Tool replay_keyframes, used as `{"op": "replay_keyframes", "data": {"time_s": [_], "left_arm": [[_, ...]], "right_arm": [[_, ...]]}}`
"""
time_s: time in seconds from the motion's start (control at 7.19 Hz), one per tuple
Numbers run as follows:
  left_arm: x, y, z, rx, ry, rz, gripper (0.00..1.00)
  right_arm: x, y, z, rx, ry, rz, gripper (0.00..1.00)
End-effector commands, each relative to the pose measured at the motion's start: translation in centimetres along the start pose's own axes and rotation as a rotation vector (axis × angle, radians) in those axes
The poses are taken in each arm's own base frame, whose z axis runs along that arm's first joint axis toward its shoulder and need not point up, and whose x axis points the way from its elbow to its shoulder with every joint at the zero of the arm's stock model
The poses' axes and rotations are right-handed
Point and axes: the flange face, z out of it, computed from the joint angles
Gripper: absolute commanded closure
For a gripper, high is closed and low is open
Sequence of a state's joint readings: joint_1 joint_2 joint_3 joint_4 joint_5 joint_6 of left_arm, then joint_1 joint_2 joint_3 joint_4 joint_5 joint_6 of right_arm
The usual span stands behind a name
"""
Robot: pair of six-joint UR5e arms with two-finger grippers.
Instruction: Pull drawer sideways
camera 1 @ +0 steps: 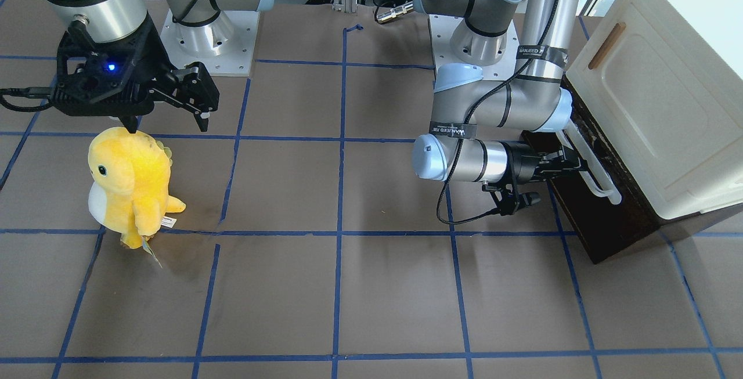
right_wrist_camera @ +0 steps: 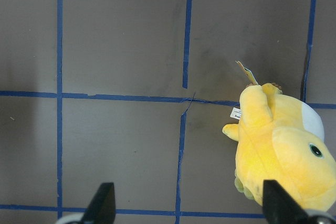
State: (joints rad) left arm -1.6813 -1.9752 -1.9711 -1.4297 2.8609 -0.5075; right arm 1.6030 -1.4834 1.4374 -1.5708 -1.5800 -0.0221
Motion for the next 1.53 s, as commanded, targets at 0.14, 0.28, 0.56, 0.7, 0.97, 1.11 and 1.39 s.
{"op": "replay_keyframes", "data": {"time_s": [0.14,0.28,0.56,0.7,0.97,1.11,1.39], "left_arm": [[0.1,0.4,0.2,-0.006,0.001,0.002,0.56],[0.1,0.3,0.5,-0.012,0.002,0.003,0.56],[0.0,0.3,0.9,-0.020,0.003,0.004,0.56],[0.0,0.3,1.1,-0.023,0.003,0.003,0.56],[0.0,0.3,1.1,-0.025,0.003,0.004,0.67],[0.0,0.3,1.1,-0.025,0.003,0.004,0.72],[-0.1,0.2,1.1,-0.023,0.002,0.001,0.78]], "right_arm": [[0.0,0.0,0.0,0.000,0.000,0.001,0.00],[0.0,0.0,0.0,0.000,0.000,0.001,0.00],[0.0,0.0,0.0,0.000,0.000,0.001,0.00],[0.0,0.0,0.0,0.000,0.000,0.001,0.00],[0.0,0.0,0.0,0.000,0.000,0.001,0.00],[0.0,0.0,0.0,0.000,0.000,0.001,0.00],[0.0,0.0,0.0,0.000,0.000,0.001,0.00]]}}
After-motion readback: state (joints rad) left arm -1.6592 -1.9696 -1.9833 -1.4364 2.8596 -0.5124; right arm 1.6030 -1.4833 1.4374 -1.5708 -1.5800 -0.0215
